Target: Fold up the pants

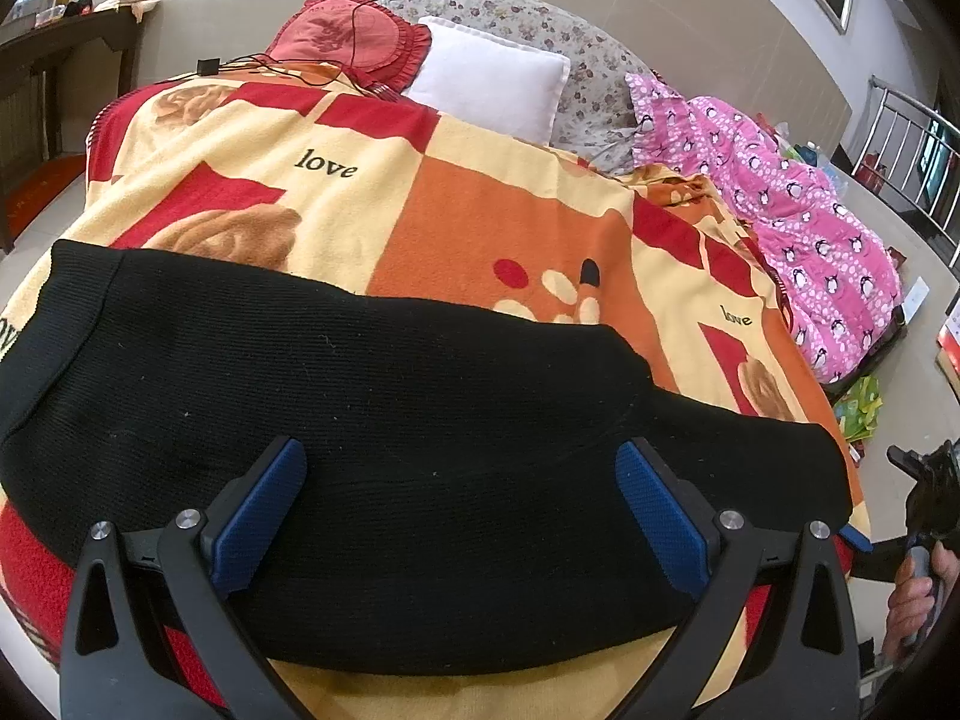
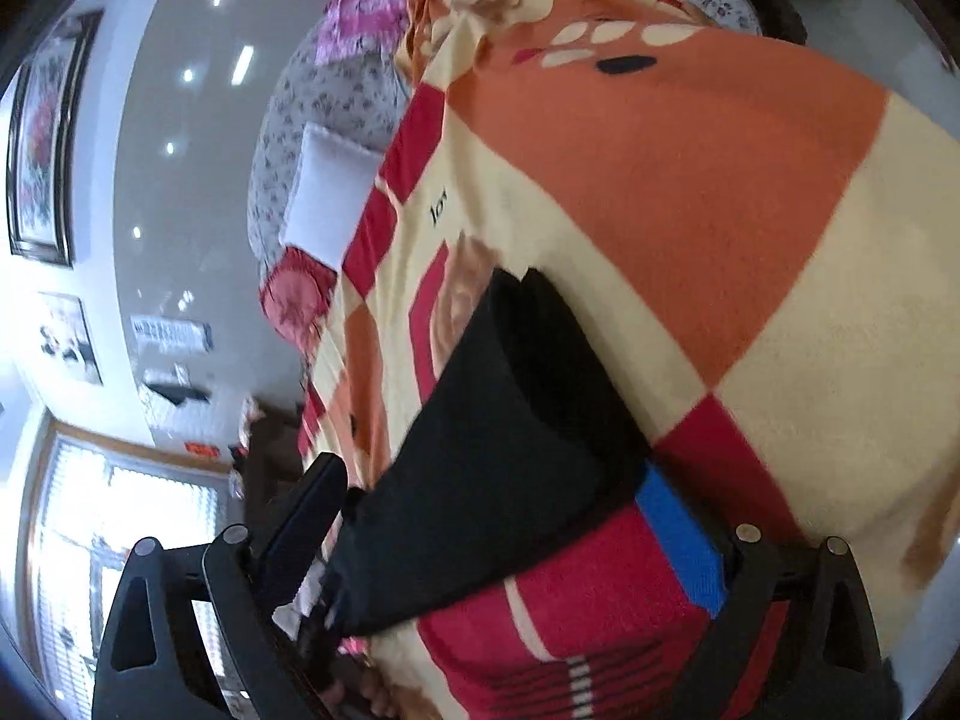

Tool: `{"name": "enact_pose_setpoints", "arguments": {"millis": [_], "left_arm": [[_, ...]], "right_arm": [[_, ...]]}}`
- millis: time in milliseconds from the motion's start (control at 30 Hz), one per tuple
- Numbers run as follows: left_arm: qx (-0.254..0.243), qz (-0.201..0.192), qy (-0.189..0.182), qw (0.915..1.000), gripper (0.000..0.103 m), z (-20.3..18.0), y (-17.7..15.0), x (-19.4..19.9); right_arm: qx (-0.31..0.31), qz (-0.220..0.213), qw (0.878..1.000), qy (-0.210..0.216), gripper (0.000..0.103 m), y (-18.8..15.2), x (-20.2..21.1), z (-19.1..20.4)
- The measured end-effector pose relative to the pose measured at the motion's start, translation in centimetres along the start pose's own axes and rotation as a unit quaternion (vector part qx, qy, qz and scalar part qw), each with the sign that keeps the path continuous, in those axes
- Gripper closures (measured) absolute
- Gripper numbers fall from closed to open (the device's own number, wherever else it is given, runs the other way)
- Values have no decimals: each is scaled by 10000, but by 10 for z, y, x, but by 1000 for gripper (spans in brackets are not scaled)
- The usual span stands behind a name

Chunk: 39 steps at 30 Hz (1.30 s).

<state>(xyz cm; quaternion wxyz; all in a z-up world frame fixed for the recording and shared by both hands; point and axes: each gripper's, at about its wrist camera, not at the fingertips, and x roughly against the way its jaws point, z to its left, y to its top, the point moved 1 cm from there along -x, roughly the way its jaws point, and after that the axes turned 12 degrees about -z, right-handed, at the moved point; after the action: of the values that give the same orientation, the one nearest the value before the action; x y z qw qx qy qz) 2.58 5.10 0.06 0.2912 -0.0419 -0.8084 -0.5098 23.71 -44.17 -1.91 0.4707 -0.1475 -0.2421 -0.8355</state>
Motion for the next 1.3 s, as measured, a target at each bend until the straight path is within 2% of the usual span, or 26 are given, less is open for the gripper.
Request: {"name": "enact_pose_setpoints", "arguments": {"millis": [100, 200, 233, 300, 400, 467, 533, 600, 633, 833, 933, 967, 1000, 1067, 1167, 1233, 1300], "left_arm": [[-11, 2, 16, 10000, 0, 0, 0, 0], [-3, 2, 0, 10000, 0, 1, 0, 0], [1, 0, -3, 10000, 0, 0, 0, 0], [-3, 0, 3, 10000, 0, -1, 0, 0], [3, -2, -6, 10000, 0, 0, 0, 1], [26, -13, -35, 10000, 0, 0, 0, 1], [88, -34, -103, 9999, 0, 2, 0, 2], [155, -57, -187, 9997, 0, 4, 0, 3], [193, -66, -226, 9995, 0, 5, 0, 4], [408, -156, -483, 9979, 0, 12, 1, 9], [745, -410, -779, 9933, 0, 24, 0, 20], [847, -536, -756, 9921, 0, 29, 0, 26], [965, -765, -543, 9909, 0, 34, 0, 34], [1145, -1099, -260, 9870, 0, 43, -1, 47], [1380, -1131, 30, 9840, 0, 53, -2, 48], [1428, -1029, 48, 9844, 0, 54, -2, 43], [1371, -1023, 76, 9852, 0, 53, -2, 42]], "right_arm": [[-79, 104, 9998, 165, 7, -6, 1, -3], [-232, -131, 9995, 153, 20, -1, 4, -12], [-314, -136, 9992, 204, 22, 1, 2, -14], [-117, -130, 9997, 168, 24, 0, 1, -10], [196, -221, 9996, 28, 34, -4, 3, -8], [263, -318, 9991, -91, 48, -5, 6, -13], [237, -432, 9985, -237, 77, -7, 7, -22], [249, -483, 9982, -249, 92, -8, 10, -30], [239, -503, 9982, -200, 95, -8, 11, -33], [180, -651, 9977, 30, 95, -10, 12, -40], [-67, -627, 9980, 99, 96, -10, 13, -45], [-76, -613, 9981, 37, 96, -9, 12, -42], [-19, -623, 9980, -69, 95, -10, 13, -38], [399, -784, 9960, -141, 95, -13, 15, -17], [1078, -932, 9894, 286, 95, -26, 13, 33], [1649, -905, 9801, 632, 95, -44, 3, 71], [2351, -747, 9634, 1044, 95, -73, -15, 114]]}}
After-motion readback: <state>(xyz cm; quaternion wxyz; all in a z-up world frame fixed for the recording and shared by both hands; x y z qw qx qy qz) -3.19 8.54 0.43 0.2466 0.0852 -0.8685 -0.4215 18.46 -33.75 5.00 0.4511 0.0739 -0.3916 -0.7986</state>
